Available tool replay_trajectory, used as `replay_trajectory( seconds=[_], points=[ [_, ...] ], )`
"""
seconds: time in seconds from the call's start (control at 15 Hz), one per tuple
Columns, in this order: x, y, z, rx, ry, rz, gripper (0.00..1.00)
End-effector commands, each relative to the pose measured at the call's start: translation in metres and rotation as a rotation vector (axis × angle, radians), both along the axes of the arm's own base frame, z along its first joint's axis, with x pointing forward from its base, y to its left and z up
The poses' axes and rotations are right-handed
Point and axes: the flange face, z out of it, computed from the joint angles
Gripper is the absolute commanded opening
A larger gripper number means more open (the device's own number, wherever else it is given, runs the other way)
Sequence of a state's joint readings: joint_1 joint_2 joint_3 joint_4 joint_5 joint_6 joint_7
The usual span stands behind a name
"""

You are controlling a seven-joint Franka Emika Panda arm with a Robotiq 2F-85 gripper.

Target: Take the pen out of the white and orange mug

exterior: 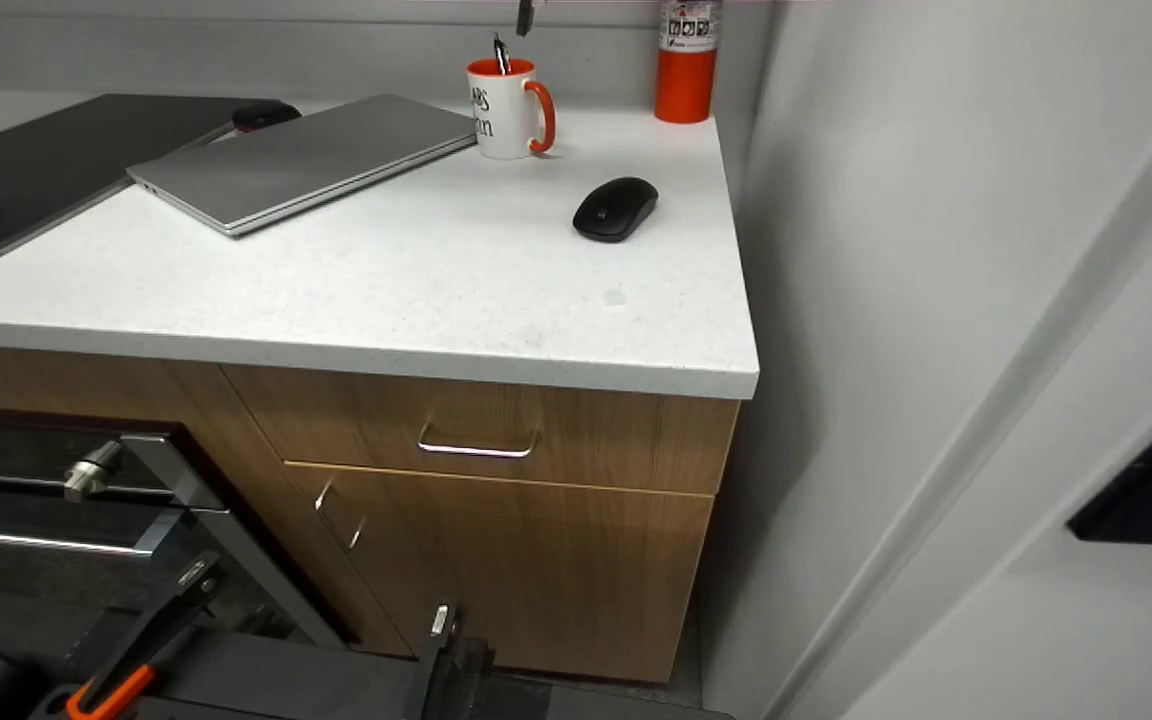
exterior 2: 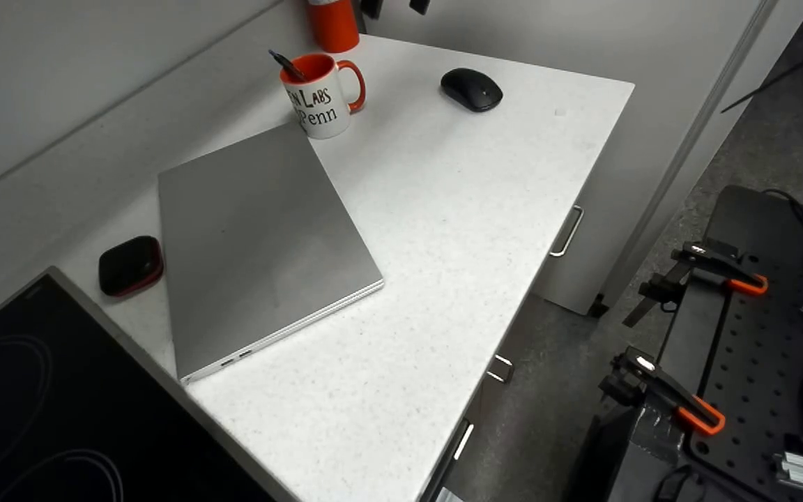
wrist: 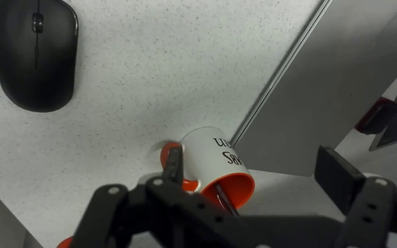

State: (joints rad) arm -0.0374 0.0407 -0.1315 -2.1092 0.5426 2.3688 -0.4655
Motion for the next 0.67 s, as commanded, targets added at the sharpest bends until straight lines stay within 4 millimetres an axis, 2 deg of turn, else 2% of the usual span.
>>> replay_trajectory(
  seconds=[0.0,0.13,0.33,0.6],
  points=[
    [0.0,0.0,0.001,0.0,0.0,0.0,1.0],
    [0.015,0.001,-0.009,-0.057,-0.065,-0.016,1.0],
    [0.048,0.006,-0.026,-0.164,-0.176,-0.055,1.0],
    [0.086,0.02,-0.048,-0.259,-0.266,-0.057,1.0]
  ],
)
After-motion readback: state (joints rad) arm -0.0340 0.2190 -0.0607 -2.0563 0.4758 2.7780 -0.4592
